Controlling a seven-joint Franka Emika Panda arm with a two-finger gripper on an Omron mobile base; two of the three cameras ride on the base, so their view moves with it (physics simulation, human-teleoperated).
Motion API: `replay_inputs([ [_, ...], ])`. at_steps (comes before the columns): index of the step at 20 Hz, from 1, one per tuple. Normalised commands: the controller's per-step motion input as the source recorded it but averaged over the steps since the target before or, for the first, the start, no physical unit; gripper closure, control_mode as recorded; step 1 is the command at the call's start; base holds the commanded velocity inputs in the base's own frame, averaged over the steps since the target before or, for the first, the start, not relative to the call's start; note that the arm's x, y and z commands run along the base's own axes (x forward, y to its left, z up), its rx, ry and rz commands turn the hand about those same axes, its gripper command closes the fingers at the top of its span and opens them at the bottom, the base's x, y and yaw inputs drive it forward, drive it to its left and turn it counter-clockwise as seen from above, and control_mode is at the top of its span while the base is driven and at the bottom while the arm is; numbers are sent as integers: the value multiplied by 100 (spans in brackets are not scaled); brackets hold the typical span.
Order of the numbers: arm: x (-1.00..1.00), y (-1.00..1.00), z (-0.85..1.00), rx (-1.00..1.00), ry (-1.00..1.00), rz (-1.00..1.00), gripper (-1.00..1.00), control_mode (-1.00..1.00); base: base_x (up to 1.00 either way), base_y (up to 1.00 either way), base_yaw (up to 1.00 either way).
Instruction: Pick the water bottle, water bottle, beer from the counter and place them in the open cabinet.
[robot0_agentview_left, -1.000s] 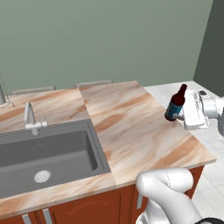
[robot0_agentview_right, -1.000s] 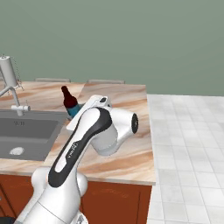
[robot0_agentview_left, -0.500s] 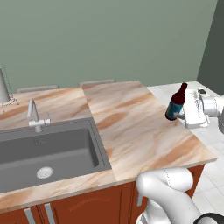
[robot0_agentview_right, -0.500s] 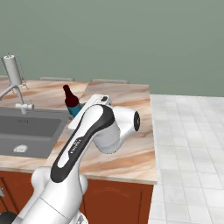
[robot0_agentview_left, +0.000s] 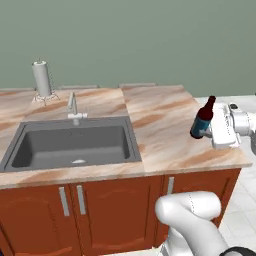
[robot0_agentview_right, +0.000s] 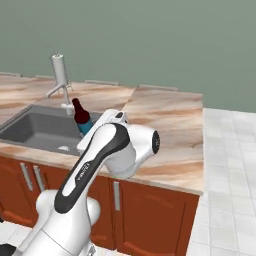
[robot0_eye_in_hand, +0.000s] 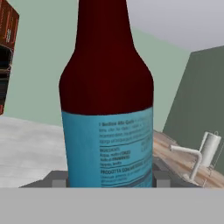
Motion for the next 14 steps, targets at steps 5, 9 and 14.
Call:
replay_inputs([
  [5, 0, 0, 0, 0, 0, 0, 100, 100, -22, 28, 52],
  [9, 0, 0, 0, 0, 0, 0, 100, 100, 1, 20, 66],
  [14, 0, 0, 0, 0, 0, 0, 100, 100, 10, 6, 78],
])
